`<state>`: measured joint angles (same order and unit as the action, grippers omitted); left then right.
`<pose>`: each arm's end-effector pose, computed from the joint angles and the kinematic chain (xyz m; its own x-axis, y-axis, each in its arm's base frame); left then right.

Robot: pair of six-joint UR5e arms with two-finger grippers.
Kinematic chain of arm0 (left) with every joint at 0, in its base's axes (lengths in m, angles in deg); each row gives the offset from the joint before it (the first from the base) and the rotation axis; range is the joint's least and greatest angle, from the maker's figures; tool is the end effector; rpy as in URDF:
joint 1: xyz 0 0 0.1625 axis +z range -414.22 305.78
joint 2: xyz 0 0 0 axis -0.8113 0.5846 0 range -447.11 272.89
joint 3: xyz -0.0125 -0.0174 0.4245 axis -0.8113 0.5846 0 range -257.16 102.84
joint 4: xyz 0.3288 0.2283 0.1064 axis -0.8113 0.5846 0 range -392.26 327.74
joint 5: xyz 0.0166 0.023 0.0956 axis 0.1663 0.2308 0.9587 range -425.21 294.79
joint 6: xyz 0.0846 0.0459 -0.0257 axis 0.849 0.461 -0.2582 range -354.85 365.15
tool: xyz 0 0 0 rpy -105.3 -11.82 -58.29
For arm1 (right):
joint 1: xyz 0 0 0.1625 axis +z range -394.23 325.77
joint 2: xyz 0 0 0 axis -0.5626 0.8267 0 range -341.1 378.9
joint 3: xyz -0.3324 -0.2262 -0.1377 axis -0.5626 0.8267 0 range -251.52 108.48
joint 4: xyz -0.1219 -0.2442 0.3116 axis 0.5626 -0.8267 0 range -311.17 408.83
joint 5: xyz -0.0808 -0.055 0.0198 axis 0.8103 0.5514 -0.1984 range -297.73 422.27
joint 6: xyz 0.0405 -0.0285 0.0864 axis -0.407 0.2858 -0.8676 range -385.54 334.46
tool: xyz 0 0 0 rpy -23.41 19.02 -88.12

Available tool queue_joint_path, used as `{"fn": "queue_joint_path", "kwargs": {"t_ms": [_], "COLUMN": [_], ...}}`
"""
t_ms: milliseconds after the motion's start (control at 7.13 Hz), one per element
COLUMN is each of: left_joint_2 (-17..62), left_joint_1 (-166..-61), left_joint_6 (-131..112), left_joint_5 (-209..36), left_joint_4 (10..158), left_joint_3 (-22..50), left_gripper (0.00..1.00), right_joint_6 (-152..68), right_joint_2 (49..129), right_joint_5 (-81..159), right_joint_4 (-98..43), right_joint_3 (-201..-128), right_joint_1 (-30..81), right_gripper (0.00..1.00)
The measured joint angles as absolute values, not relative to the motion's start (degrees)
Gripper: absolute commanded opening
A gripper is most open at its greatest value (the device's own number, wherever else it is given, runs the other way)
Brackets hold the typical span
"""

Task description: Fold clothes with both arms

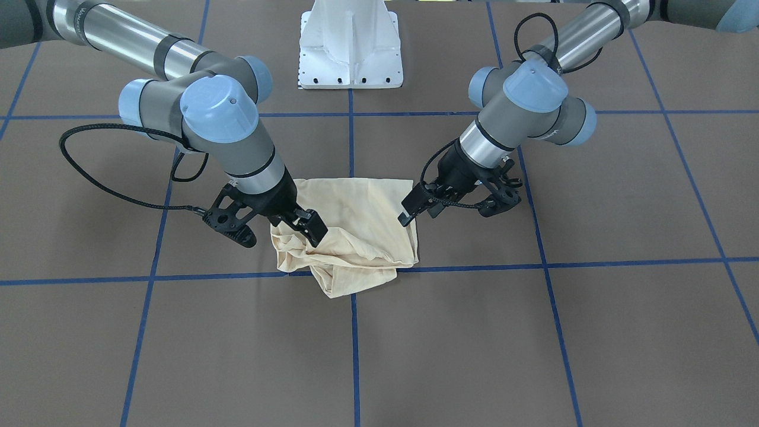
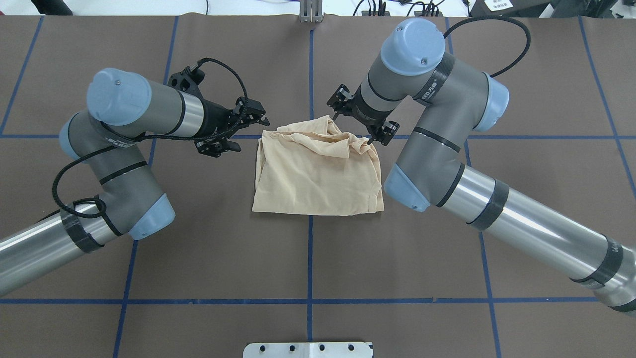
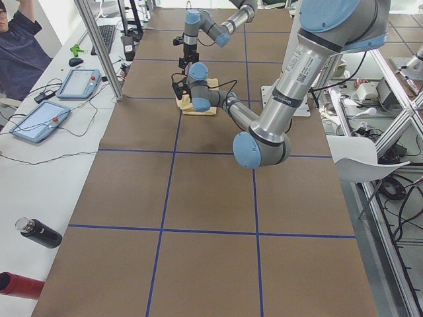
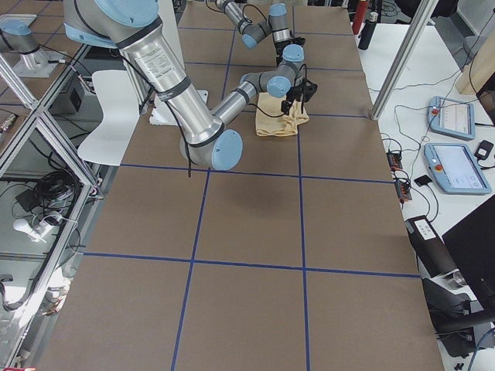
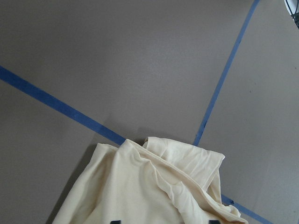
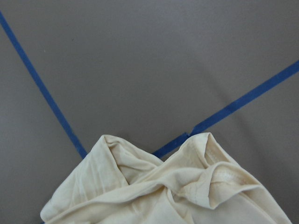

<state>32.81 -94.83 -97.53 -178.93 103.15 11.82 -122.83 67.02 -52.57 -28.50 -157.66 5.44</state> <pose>0.4481 -0.5069 0.2701 0.1341 -0.3796 -0.9154 0.3395 0.8854 -0.3175 -0.5002 -0.5338 0.2173 0.4420 0.5160 0.7337 -0.3884 0.8474 -0.3620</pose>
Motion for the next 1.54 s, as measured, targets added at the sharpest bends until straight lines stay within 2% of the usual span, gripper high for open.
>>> {"fn": "queue_joint_path", "kwargs": {"t_ms": [561,1262,1542], "left_joint_2": [28.55,27.06,26.84], "left_joint_1": [-98.29,-98.48,-98.38], "left_joint_6": [-92.63,-92.27,-92.24], "left_joint_5": [-182.3,-182.68,-182.56], "left_joint_4": [103.04,103.14,103.18], "left_joint_3": [14.65,14.47,14.36], "left_gripper": [1.0,0.99,0.99], "right_joint_6": [-112.9,-100.66,-98.24], "right_joint_2": [65.16,54.58,52.06], "right_joint_5": [-41.19,-38.27,-38.21], "right_joint_4": [-32.01,-32.77,-28.84], "right_joint_3": [-156.87,-141.52,-134.97], "right_joint_1": [-4.96,-0.52,1.64], "right_gripper": [1.0,1.0,1.0]}}
